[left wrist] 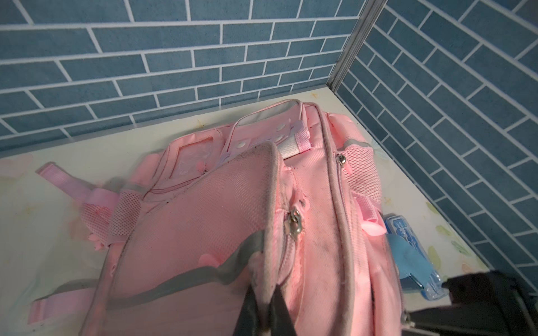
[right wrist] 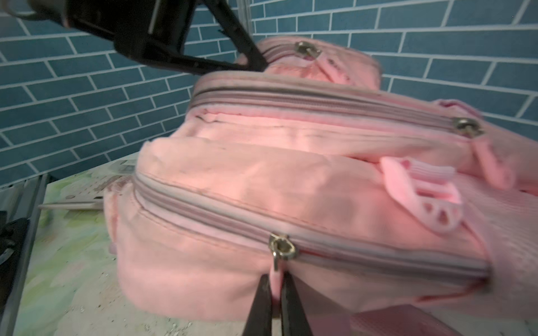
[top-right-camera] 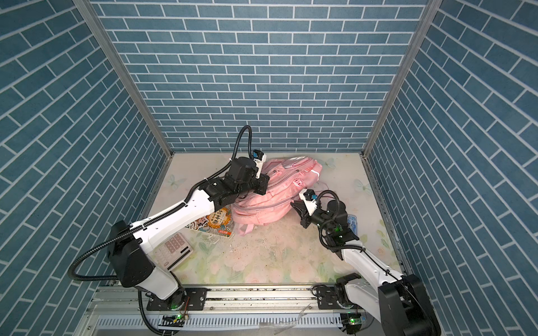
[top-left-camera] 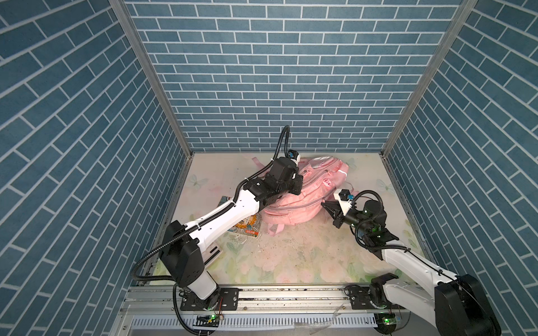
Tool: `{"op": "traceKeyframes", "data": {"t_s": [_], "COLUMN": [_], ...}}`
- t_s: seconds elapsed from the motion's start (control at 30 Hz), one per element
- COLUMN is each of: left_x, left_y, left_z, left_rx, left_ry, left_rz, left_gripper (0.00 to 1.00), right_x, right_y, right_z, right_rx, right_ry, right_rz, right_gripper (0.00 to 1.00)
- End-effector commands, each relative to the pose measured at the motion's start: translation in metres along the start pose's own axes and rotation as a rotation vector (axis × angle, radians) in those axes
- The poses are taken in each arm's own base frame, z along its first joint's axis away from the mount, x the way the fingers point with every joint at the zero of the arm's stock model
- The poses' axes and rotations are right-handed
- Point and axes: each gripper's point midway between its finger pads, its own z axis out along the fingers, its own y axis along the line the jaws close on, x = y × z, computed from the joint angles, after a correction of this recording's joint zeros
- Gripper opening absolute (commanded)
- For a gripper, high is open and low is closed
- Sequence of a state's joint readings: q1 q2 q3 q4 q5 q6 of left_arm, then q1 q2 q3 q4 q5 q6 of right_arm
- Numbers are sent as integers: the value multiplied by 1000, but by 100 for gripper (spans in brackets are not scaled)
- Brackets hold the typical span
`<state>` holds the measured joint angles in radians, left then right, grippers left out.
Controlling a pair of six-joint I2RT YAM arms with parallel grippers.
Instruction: Pack the student bag
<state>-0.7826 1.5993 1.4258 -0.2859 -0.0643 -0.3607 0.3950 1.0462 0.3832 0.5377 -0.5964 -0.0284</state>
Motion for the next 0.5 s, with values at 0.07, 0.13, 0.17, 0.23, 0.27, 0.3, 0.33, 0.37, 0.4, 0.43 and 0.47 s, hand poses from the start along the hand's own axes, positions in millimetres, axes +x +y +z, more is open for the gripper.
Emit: {"op": "traceKeyframes", "data": {"t_s": [0.07,0.13,0.17,0.23,0.27,0.3,0.33,0.37,0.4,0.43,0.47], "left_x": [-66,-60,-59,-57,-57,-57,-56,-54,-53,-52,-49], "left_y": [-32,-37,-36,-41,-41,-41,-40,-37,-30,-19,-12], "left_z": [-7,3,6,6,4,-1,-7,-10,-16,-20,-24], "left_rx": [63,66,62,81,84,91,100,107,99,83,88], "left_ry": [-256,-223,-214,-206,-206,-211,-217,-215,-217,-214,-206], "left_rz": [-136,-132,-130,-79,-34,16,62,110,149,184,217], "left_gripper": [0,0,0,0,4,25,45,52,57,62,65], "right_x": [13,12,11,11,12,13,16,17,21,22,24], "right_y": [24,22,20,9,2,-1,-3,-5,-6,-7,-9], "right_z": [7,8,8,6,5,3,1,-1,-2,-3,-4], "right_rx": [-64,-48,-35,37,76,98,114,119,119,118,120], "right_ry": [74,72,71,84,89,98,106,110,119,123,129], "right_rz": [-33,-4,3,33,43,38,32,33,40,51,66], "right_gripper": [0,0,0,0,0,0,0,0,0,0,0]}}
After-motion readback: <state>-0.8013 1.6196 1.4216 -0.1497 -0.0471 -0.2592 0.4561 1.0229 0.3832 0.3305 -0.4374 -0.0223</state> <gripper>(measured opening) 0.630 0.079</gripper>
